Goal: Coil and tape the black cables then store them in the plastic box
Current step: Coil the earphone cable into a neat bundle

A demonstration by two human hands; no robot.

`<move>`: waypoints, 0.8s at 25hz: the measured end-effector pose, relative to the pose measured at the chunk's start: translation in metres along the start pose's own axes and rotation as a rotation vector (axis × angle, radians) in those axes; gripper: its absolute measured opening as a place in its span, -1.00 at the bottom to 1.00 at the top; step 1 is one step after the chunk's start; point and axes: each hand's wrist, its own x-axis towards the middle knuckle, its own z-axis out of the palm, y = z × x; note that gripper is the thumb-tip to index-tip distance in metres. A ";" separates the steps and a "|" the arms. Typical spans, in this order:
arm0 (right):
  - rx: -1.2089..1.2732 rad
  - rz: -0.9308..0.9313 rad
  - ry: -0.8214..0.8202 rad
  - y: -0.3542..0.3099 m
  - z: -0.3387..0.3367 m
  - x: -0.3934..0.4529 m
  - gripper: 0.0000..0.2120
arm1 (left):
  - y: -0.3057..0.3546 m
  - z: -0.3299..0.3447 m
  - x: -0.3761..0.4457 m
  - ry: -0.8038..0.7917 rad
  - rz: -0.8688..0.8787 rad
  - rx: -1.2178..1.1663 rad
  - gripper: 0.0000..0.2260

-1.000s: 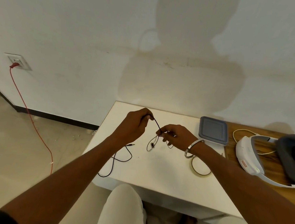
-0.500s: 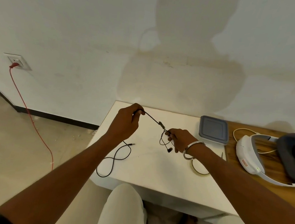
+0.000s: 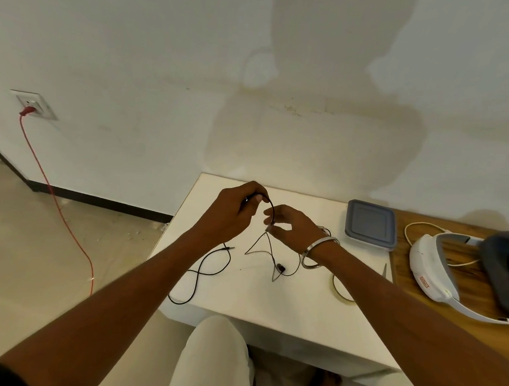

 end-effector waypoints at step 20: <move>-0.033 -0.026 0.006 -0.011 -0.008 -0.007 -0.74 | -0.017 0.031 -0.008 -0.144 0.094 0.223 -0.32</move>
